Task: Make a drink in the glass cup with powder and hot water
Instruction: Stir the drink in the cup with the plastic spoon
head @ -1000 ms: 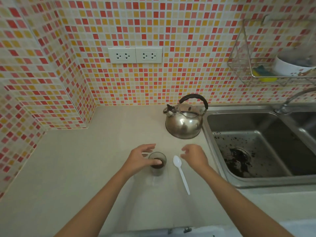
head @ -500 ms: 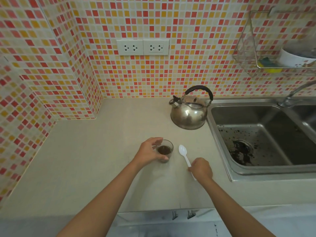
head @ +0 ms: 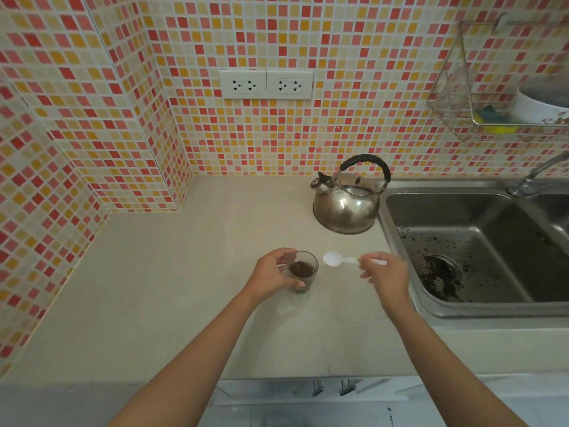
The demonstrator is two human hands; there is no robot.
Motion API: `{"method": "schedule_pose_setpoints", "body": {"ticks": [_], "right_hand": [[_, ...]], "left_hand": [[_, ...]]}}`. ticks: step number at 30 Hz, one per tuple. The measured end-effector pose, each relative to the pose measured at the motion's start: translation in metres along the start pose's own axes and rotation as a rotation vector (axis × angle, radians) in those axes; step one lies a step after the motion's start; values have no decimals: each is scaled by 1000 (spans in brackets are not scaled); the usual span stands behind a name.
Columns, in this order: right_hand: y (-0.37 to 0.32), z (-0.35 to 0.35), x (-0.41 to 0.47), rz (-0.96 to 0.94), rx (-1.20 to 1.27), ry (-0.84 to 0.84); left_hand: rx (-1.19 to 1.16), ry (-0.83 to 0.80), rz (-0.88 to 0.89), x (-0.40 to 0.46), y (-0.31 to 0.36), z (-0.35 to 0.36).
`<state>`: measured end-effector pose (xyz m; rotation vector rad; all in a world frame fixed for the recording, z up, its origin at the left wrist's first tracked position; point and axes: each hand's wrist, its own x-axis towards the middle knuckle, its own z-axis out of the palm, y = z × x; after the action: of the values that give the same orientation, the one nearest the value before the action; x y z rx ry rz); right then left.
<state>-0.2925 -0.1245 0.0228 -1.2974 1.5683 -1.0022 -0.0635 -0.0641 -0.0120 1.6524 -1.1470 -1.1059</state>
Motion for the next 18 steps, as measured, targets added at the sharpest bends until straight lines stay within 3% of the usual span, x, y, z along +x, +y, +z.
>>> {"method": "schedule_pose_setpoints", "body": {"ticks": [4,7,11,18], "right_hand": [[-41,-4,-5,-199,112,-11],[-57,3,-12,-301,55,-139],[-50,26,-19,-349,-108,-299],[-37,62,-16,-351,-127,-434]], "left_hand": [[0,1,-2,0,1,-1],[3,1,5,0,1,-2],[27,4,11,0,3,-2],[37,7,9,-1,6,-2]]}}
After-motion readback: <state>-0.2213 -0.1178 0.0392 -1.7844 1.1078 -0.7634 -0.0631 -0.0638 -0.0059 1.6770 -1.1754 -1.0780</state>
